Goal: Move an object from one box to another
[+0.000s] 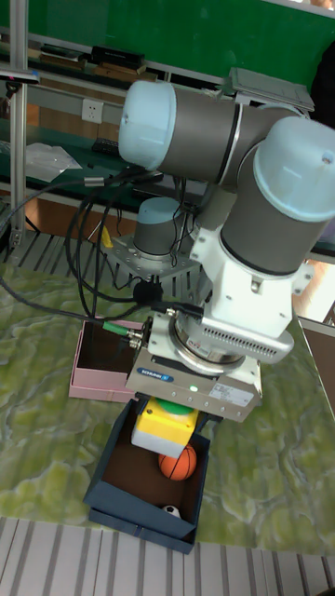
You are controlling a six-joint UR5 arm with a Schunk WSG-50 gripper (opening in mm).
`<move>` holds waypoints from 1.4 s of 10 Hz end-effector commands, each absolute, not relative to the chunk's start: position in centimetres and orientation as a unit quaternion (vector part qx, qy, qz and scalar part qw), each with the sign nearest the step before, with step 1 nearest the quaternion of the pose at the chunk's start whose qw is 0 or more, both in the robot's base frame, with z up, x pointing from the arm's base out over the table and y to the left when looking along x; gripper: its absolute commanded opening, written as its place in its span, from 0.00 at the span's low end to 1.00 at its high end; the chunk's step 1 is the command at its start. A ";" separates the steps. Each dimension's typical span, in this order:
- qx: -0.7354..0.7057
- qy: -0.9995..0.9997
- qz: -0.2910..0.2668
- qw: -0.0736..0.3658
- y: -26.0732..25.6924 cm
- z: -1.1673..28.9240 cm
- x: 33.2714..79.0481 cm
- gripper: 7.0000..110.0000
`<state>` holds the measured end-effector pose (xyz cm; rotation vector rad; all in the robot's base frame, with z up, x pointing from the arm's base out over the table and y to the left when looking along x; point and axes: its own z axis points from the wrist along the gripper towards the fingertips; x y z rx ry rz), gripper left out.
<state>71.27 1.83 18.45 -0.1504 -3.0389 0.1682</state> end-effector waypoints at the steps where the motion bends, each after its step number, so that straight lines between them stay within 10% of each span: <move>1: -0.047 -0.996 0.037 0.059 2.1 20.5 68.3 0.00; 14: -0.026 -0.997 0.038 0.062 0.3 19.9 64.5 0.00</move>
